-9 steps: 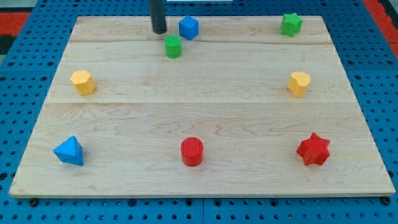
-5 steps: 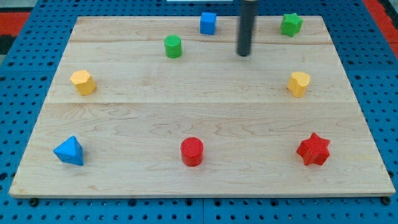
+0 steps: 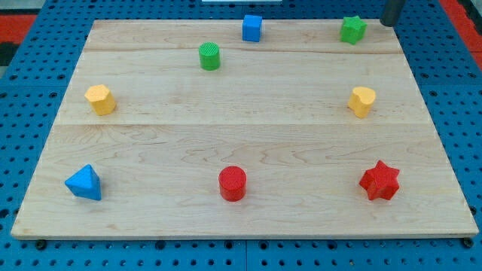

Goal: Push green star to green circle

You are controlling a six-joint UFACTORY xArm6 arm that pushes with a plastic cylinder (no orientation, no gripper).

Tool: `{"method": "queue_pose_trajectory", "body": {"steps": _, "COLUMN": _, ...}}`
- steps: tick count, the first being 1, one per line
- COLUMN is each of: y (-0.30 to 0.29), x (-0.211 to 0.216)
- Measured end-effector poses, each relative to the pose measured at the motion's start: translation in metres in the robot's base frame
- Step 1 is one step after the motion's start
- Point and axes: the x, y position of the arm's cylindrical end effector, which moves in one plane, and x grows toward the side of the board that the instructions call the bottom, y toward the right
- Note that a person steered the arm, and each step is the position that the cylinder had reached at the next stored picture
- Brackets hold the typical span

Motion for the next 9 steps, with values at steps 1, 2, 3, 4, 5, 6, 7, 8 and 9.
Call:
{"method": "queue_pose_trajectory", "body": {"steps": 1, "y": -0.028, "x": 0.014}}
{"method": "queue_pose_trajectory", "body": {"steps": 2, "y": -0.054, "x": 0.032}}
{"method": "queue_pose_trajectory", "body": {"steps": 3, "y": -0.034, "x": 0.024}}
{"method": "queue_pose_trajectory", "body": {"steps": 4, "y": -0.028, "x": 0.014}}
{"method": "queue_pose_trajectory", "body": {"steps": 5, "y": -0.057, "x": 0.023}}
{"method": "queue_pose_trajectory", "body": {"steps": 6, "y": -0.088, "x": 0.026}}
{"method": "queue_pose_trajectory", "body": {"steps": 7, "y": -0.074, "x": 0.016}}
{"method": "queue_pose_trajectory", "body": {"steps": 8, "y": -0.066, "x": 0.003}}
{"method": "queue_pose_trajectory", "body": {"steps": 9, "y": -0.103, "x": 0.011}}
